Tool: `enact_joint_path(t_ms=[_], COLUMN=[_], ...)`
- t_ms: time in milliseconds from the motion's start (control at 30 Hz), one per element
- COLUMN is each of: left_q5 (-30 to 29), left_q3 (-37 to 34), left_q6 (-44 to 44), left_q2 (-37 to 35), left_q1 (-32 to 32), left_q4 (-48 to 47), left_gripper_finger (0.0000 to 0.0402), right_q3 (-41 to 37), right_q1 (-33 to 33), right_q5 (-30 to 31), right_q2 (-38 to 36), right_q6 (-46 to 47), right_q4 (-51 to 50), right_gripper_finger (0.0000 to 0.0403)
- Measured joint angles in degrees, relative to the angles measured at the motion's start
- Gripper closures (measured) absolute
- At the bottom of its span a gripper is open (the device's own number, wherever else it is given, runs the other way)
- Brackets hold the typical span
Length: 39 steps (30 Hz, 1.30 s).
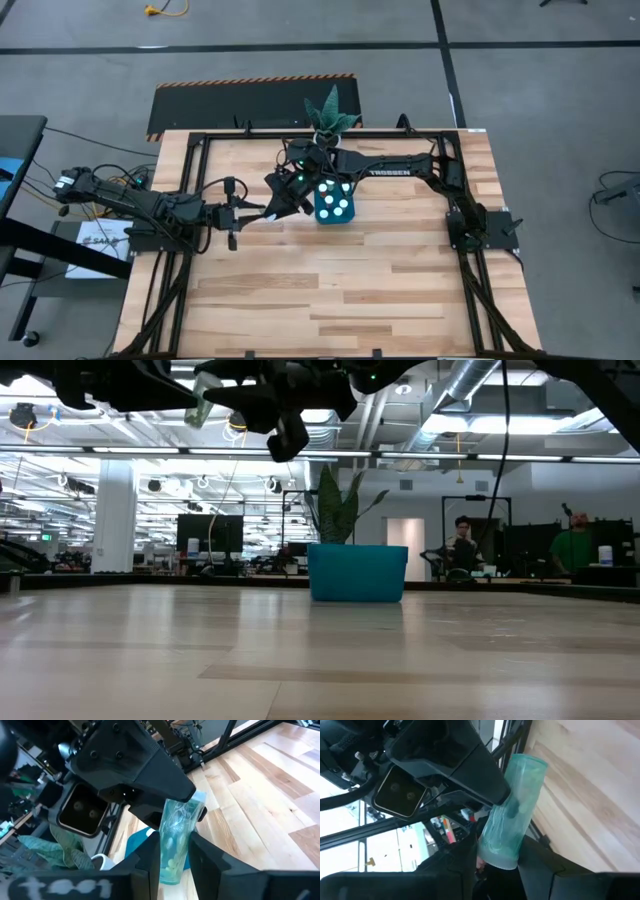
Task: Pick and place pill bottles into a basket
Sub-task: Put the blue pill bottle into the blue bin
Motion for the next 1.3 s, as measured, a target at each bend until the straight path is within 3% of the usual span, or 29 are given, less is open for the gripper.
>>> enact_joint_path(t_ms=[167,467,733,833,1100,1300], left_q5=[0.0,-0.8,-0.8,-0.5,6.3,14.0], left_q3=[0.0,0.0,0.0,0.0,0.0,0.0], left_q6=[-2.1,-2.8,-10.5,-13.7,-23.4,-29.7], left_q2=[0.0,0.2,0.1,0.0,0.0,2.1], left_q1=[0.0,1.4,6.0,7.5,11.5,15.6], left_q4=[-0.7,-1.5,-4.5,-5.2,-4.9,-1.8], left_gripper_finger=[0.0332,0.0333,0.0333,0.0333,0.0333,0.0333], right_q3=[0.0,0.1,0.1,0.1,0.2,0.1], right_q1=[0.6,1.0,2.8,2.9,7.8,16.0], right_q5=[0.5,-0.8,4.7,11.8,40.1,63.6], right_q2=[0.0,0.0,-1.7,-5.5,-16.7,-19.0], right_q6=[-1.5,-2.3,-18.9,-30.4,-57.1,-60.3], right_q4=[0.7,1.6,-3.3,-13.8,-41.7,-59.2], right_gripper_finger=[0.0257,0.0157,0.0134,0.0134,0.0133,0.0133])
